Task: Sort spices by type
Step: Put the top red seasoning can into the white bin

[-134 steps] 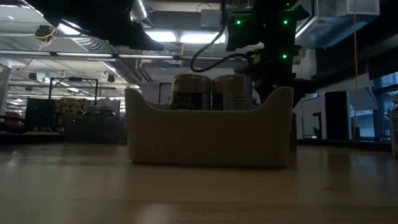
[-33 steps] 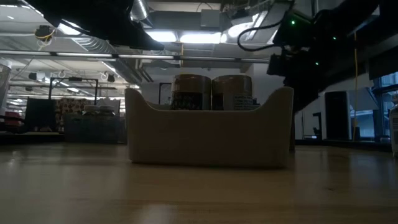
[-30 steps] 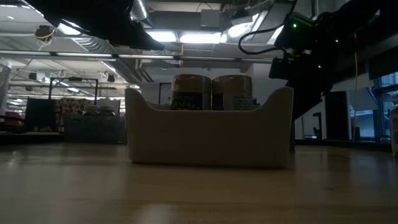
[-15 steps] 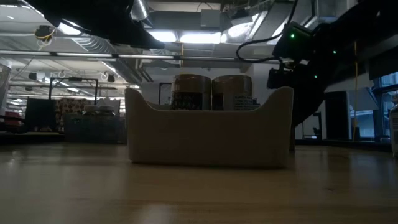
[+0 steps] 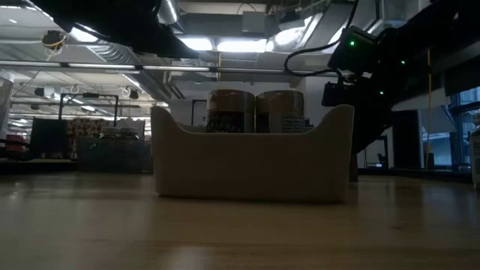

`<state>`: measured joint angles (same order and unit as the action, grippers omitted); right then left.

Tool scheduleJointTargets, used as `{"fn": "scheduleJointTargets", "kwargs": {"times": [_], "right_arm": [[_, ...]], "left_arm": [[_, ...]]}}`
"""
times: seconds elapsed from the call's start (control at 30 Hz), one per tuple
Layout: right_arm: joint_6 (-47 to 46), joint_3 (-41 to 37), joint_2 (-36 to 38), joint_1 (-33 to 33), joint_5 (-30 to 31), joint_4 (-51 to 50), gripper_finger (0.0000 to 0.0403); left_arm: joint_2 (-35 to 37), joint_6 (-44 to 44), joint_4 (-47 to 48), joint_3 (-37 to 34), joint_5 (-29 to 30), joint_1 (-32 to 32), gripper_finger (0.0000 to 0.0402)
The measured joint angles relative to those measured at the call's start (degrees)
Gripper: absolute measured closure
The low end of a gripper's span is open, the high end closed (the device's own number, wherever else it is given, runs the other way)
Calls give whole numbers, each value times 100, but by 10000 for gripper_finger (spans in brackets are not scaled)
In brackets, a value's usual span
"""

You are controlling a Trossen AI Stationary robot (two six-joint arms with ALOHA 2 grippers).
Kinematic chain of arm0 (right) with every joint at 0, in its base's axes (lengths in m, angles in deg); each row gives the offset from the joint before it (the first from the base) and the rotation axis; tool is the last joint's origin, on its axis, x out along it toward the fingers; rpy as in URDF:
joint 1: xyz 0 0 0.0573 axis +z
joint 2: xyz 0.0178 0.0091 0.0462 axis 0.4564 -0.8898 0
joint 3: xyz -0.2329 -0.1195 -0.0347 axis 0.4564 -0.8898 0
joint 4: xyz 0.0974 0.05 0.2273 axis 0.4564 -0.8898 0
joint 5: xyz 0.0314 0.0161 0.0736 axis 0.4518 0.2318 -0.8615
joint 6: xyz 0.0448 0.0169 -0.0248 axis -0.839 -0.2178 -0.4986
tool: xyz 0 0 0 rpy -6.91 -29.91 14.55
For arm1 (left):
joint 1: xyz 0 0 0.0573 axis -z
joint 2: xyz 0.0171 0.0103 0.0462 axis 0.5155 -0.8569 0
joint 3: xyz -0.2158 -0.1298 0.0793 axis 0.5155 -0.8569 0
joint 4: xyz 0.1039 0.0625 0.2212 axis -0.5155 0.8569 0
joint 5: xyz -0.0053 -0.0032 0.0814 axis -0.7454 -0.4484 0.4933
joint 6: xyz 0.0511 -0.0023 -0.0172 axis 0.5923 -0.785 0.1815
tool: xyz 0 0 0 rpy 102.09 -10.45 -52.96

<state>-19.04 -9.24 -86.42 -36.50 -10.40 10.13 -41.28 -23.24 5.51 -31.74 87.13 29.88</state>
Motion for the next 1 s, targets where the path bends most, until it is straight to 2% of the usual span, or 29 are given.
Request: {"fn": "scheduleJointTargets", "kwargs": {"times": [0.33, 0.47, 0.63, 0.8, 1.0], "right_arm": [[288, 665, 340, 0, 144, -114, 202], [326, 845, 340, 0, 134, 448, 202], [470, 862, 334, 15, -349, 1691, 202], [644, 915, 109, 334, -345, 2761, 202], [1074, 1748, -509, 749, -253, 2608, 202]], "left_arm": [[-2, -484, -269, 7, 1, 0, 163], [-2, -558, -359, 7, 2, 0, 163], [-2, -1016, -592, 7, 0, 2, 163], [-46, -1559, -791, 9, 2, 14, 163], [-310, -1827, -902, 218, 33, 323, 163]]}}
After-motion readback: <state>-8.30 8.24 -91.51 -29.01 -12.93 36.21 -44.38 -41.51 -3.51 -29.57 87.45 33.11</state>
